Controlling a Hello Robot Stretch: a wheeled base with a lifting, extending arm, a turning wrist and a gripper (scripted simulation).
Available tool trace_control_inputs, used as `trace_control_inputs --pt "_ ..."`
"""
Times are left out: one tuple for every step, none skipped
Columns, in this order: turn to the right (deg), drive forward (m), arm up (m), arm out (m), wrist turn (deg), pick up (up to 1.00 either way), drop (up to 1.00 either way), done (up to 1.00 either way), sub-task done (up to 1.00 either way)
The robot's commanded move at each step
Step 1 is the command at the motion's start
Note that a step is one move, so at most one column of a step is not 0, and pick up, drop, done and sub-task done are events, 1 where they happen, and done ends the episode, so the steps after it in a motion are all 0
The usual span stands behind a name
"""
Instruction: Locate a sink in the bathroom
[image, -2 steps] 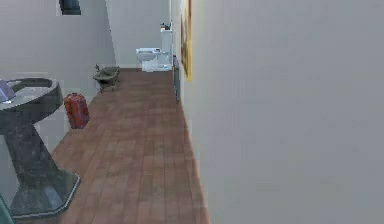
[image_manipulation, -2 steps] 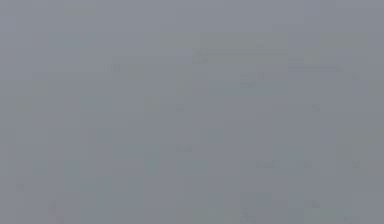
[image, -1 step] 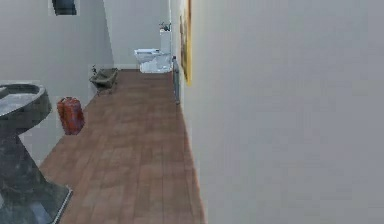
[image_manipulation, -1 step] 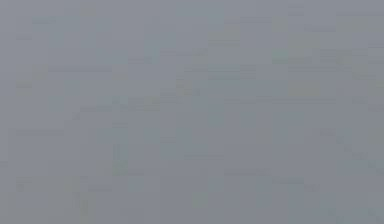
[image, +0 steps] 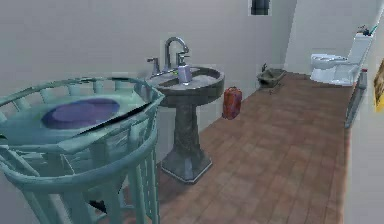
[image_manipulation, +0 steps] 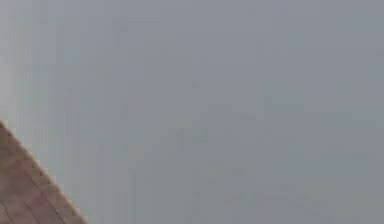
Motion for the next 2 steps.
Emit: trace_control_inputs --pt "0.0 0.50 0.00 0.00 0.0 0.00 0.00 0.00 0.00" --pt "0.0 0.00 0.00 0.00 0.0 0.00 0.00 1.00 0.00"
